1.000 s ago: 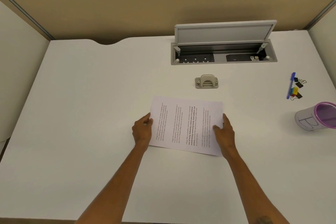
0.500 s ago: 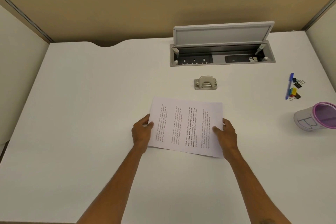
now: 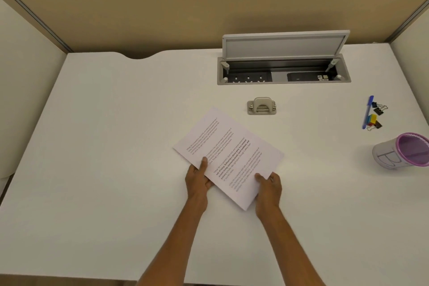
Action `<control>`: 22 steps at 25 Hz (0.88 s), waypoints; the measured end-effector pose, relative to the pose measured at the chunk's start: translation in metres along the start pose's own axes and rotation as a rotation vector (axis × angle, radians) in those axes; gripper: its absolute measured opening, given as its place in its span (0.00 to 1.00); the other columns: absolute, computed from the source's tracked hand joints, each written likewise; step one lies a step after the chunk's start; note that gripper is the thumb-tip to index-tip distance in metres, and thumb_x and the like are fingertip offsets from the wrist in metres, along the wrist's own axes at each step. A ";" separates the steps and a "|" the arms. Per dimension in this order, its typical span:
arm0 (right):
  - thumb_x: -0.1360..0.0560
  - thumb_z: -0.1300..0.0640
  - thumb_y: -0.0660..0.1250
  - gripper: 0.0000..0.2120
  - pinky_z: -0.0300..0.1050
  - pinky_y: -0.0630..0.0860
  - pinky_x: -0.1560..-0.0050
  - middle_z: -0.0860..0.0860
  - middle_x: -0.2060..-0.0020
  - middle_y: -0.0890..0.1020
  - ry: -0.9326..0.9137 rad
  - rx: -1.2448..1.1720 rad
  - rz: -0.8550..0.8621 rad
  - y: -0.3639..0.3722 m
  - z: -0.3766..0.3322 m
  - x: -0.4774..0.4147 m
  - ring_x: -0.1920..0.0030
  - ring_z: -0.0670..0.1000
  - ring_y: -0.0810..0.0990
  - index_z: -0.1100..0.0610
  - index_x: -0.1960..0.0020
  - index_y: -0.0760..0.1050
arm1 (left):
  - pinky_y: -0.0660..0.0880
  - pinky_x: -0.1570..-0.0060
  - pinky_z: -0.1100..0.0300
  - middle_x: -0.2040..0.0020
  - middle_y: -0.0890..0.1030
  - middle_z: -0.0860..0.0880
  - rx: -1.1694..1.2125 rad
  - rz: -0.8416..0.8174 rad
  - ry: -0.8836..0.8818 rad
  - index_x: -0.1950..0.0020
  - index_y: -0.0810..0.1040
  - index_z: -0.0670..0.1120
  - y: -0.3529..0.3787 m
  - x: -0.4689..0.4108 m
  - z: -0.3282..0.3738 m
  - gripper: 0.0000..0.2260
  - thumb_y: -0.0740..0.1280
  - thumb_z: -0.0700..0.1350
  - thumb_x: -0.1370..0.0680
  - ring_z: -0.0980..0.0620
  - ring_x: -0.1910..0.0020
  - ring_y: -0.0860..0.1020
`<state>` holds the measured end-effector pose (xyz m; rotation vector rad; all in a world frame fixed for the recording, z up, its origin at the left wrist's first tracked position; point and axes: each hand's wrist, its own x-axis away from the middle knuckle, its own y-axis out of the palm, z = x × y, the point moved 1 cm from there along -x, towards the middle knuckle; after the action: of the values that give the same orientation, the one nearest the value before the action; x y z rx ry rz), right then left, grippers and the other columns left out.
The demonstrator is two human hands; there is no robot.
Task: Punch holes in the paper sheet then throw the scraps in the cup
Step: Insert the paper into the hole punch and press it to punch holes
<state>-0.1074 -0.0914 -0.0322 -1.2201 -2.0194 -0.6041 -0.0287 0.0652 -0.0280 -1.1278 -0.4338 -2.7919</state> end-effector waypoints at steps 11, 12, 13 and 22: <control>0.24 0.60 0.71 0.15 0.56 0.85 0.56 0.59 0.52 0.82 -0.004 0.349 -0.382 -0.035 -0.066 -0.034 0.63 0.55 0.82 0.53 0.38 0.75 | 0.75 0.35 0.41 0.34 0.79 0.46 -0.440 -0.013 0.080 0.32 0.72 0.46 -0.027 -0.018 0.024 0.18 0.69 0.37 0.21 0.46 0.38 0.79; 0.24 0.58 0.71 0.14 0.56 0.85 0.55 0.58 0.50 0.84 -0.012 0.456 -0.412 -0.033 -0.072 -0.037 0.61 0.56 0.83 0.51 0.39 0.76 | 0.75 0.35 0.42 0.34 0.79 0.46 -0.464 -0.014 0.085 0.33 0.72 0.47 -0.028 -0.019 0.025 0.17 0.69 0.37 0.21 0.46 0.38 0.79; 0.23 0.55 0.71 0.12 0.55 0.85 0.55 0.57 0.49 0.85 -0.037 0.582 -0.432 -0.030 -0.077 -0.039 0.59 0.56 0.84 0.50 0.40 0.78 | 0.76 0.35 0.43 0.34 0.79 0.46 -0.480 -0.017 0.089 0.34 0.72 0.48 -0.028 -0.019 0.025 0.17 0.69 0.37 0.21 0.46 0.39 0.79; 0.27 0.46 0.73 0.13 0.44 0.71 0.60 0.49 0.58 0.85 -0.199 0.852 -0.468 -0.004 -0.075 -0.048 0.60 0.51 0.80 0.56 0.56 0.76 | 0.74 0.33 0.42 0.32 0.78 0.47 -0.583 -0.155 0.044 0.29 0.69 0.45 -0.021 -0.018 0.029 0.20 0.68 0.39 0.20 0.46 0.35 0.78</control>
<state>-0.0713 -0.1719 -0.0193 -0.3066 -2.3556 0.2071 -0.0002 0.0937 -0.0255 -1.1522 0.3428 -3.1740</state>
